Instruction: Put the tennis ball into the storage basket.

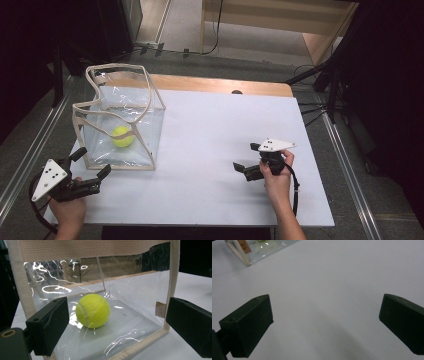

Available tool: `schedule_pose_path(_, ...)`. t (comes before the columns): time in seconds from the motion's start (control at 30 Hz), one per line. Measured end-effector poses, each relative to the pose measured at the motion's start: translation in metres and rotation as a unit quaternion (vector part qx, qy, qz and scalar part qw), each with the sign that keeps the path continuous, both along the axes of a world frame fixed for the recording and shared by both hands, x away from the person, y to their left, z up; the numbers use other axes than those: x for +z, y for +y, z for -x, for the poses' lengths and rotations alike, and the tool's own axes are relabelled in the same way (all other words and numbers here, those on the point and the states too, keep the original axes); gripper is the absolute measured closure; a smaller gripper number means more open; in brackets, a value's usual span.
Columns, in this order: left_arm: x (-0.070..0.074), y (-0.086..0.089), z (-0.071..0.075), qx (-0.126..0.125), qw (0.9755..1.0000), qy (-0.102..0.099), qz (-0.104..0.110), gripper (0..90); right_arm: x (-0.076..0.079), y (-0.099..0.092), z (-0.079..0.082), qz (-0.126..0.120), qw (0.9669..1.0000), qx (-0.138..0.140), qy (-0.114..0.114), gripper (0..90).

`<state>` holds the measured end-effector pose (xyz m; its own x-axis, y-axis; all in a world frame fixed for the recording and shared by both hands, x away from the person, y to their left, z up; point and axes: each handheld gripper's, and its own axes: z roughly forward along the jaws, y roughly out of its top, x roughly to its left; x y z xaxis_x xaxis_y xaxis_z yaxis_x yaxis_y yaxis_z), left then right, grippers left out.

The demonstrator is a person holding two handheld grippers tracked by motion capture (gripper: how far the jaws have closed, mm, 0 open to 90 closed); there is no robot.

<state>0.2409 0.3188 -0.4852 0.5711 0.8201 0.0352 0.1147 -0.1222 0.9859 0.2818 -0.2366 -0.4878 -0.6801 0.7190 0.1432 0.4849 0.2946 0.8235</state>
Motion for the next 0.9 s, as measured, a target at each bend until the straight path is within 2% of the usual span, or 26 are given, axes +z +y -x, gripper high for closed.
schedule_pose_path(0.43, 0.000, 0.000, 0.000, 0.001, 1.0000, 0.001, -0.002, 5.4, -0.005, -0.029, 0.015, -0.005, 0.9994, -0.034, 0.005, 0.0)
schedule_pose_path(0.9, 0.000, 0.000, 0.000, 0.001, 1.0000, 0.002, -0.004, 5.4, -0.009, -0.063, 0.031, -0.014, 0.9974, -0.070, -0.002, 0.0)
